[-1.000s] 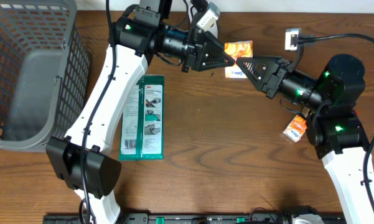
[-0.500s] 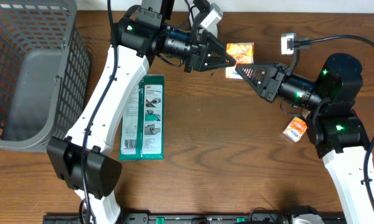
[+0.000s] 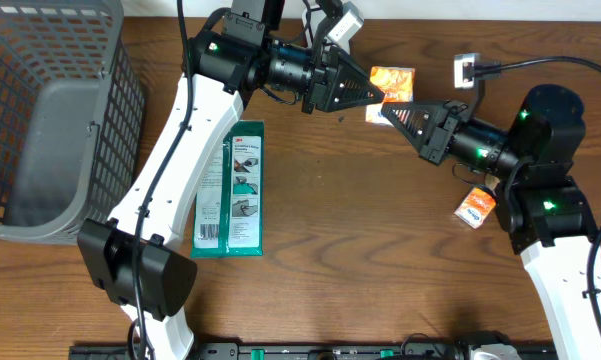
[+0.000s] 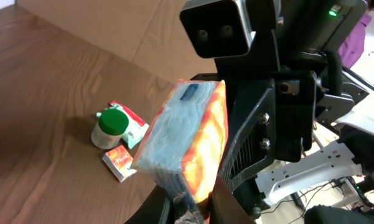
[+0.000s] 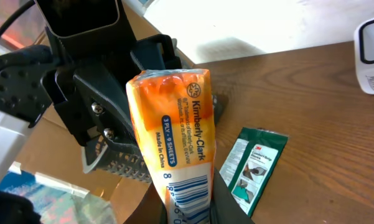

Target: Scan the item barcode

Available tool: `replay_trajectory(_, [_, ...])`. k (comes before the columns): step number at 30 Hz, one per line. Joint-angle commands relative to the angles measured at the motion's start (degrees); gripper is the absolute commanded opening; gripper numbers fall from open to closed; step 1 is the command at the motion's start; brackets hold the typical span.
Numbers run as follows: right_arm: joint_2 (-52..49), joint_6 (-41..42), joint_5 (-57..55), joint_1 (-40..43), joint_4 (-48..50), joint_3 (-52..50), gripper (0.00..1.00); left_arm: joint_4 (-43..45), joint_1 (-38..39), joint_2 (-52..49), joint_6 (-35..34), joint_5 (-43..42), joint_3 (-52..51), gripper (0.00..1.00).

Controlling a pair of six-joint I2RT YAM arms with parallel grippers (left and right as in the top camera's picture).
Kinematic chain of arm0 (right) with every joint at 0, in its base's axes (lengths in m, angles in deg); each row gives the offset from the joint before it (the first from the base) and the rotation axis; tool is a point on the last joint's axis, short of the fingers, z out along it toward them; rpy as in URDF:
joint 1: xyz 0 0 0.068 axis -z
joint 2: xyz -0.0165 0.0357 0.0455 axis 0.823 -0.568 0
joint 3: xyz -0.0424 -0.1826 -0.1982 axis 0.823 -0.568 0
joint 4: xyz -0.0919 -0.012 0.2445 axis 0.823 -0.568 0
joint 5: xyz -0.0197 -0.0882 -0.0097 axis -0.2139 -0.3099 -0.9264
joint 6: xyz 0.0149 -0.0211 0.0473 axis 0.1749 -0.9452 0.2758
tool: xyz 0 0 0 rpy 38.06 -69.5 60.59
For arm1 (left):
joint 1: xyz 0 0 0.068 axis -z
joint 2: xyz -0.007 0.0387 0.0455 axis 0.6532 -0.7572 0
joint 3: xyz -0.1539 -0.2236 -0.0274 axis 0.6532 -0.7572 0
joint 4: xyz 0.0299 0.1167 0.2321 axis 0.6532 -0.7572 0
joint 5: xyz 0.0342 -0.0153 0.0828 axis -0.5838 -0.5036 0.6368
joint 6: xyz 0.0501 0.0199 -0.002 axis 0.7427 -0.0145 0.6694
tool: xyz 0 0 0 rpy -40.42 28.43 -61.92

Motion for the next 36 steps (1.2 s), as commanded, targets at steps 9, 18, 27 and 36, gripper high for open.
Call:
replay_trajectory(9, [-0.66, -3.13, -7.21, -4.79, -3.1, -1.33, 0.01, 1.36, -0.39, 1.51, -1.18, -3.85, 1.18, 0.23])
replay_trajectory(18, [-0.66, -3.13, -11.23, -5.68, -2.99, -1.33, 0.01, 1.36, -0.39, 1.51, -2.23, -3.89, 1.18, 0.22])
replay_trajectory(27, [-0.66, -3.13, -12.66, -5.68, -2.8, -1.33, 0.14, 1.84, -0.39, 1.51, -2.23, -3.87, 1.18, 0.08])
replay_trajectory(36, [0.33, -3.08, -12.66, -5.46, 1.64, -0.63, 0.87, 2.05, -1.01, 1.51, -4.07, -2.16, 1.18, 0.08])
